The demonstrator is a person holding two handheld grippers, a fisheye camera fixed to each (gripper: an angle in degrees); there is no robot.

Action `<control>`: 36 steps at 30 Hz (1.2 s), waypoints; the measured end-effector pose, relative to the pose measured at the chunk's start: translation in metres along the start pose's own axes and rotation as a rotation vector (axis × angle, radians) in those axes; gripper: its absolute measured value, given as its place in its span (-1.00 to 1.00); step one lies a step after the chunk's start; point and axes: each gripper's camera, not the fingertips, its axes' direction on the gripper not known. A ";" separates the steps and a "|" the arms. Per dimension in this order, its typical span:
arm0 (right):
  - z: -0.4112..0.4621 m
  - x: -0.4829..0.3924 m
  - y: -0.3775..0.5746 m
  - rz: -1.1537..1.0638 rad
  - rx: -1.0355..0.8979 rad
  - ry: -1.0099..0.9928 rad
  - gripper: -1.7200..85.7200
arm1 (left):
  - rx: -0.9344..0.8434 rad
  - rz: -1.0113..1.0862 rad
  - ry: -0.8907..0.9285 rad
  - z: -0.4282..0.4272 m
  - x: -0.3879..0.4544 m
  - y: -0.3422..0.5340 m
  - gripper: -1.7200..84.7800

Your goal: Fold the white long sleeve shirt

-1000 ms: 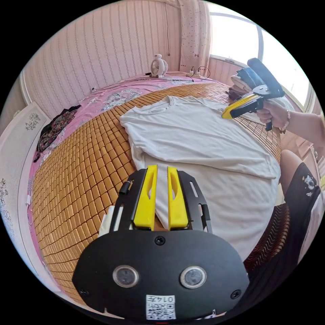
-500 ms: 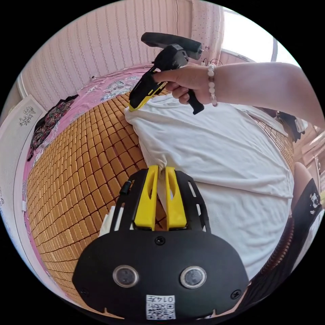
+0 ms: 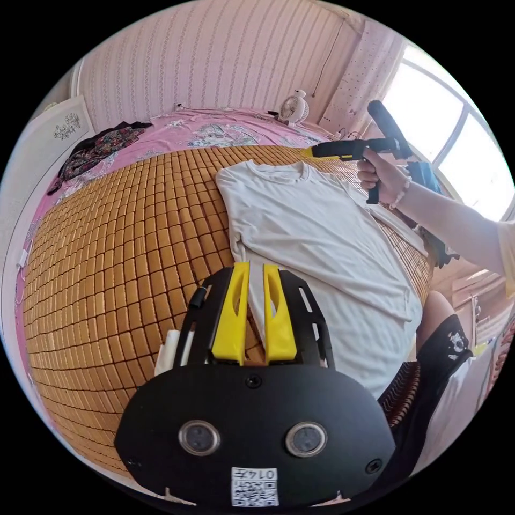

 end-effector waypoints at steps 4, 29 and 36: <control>-0.088 0.053 0.142 0.185 0.029 0.166 -0.74 | -0.032 0.071 0.097 -0.017 0.068 0.051 -0.79; -0.323 0.210 0.494 1.055 0.167 0.649 -0.76 | -0.228 0.272 0.088 0.049 0.308 0.068 -0.97; -0.340 0.203 0.491 0.997 0.152 0.538 -0.92 | -0.214 0.277 0.099 0.040 0.308 0.067 -0.97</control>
